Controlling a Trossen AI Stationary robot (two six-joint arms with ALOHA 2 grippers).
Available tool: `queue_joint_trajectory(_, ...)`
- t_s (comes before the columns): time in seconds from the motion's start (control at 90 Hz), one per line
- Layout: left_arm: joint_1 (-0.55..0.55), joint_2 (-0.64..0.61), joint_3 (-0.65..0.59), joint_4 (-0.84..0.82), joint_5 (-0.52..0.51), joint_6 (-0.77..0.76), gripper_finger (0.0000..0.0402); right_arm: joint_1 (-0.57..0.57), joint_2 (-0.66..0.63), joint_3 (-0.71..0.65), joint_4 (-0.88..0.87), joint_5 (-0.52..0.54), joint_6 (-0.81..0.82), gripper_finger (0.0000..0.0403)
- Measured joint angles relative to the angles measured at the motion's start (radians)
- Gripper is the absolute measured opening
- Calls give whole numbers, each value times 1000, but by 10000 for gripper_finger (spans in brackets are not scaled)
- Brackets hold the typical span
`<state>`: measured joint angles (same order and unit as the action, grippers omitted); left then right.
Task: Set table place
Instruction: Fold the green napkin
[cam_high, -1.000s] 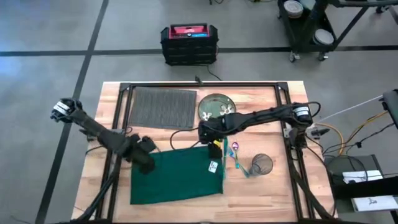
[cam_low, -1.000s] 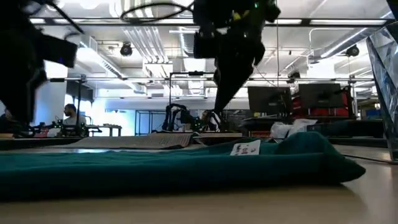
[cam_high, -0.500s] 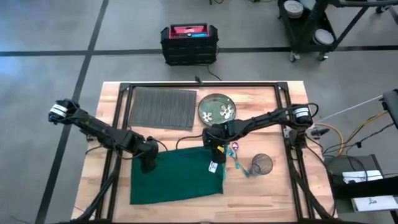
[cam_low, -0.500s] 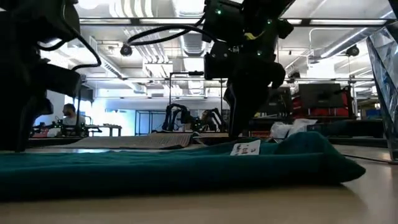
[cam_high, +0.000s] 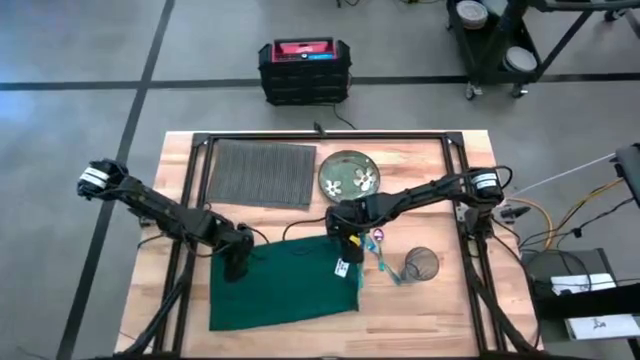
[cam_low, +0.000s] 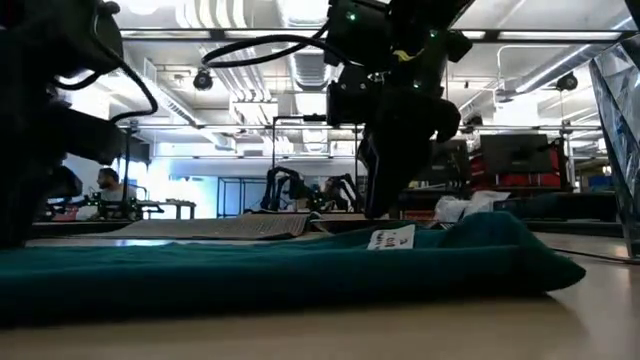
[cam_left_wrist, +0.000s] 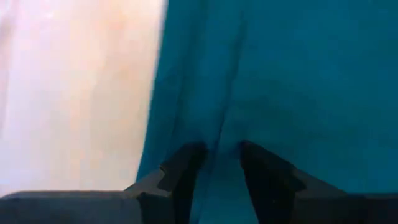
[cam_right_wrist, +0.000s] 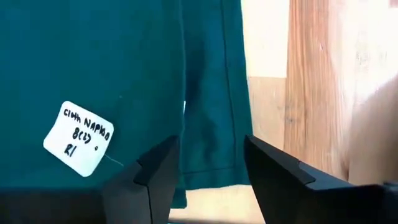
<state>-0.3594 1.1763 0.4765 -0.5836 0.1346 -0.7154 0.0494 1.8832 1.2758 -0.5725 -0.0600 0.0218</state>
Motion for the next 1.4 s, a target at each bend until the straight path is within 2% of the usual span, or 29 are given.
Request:
queue_joint_trajectory(0.322, 0, 0, 4, 20, 33, 26, 60, 0, 0, 0, 15, 1, -20, 162)
queue_joint_trajectory(0.567, 0, 0, -10, 54, 39, 59, 35, 0, 0, 0, 17, 1, -25, 155)
queue_joint_trajectory(0.711, -1, 0, 8, 45, 42, 53, 4, 3, -3, 2, -2, -13, -33, 158)
queue_joint_trajectory(1.011, -2, 0, 81, 43, 33, 60, 1, 3, -9, -3, -63, -28, 33, 152)
queue_joint_trajectory(1.233, -2, -1, 91, 42, 21, 78, 1, 3, 2, -45, -20, -68, 67, 142)
queue_joint_trajectory(1.4, -2, -1, 86, 35, 13, 79, 0, 4, 13, -53, -12, -63, 67, 108)
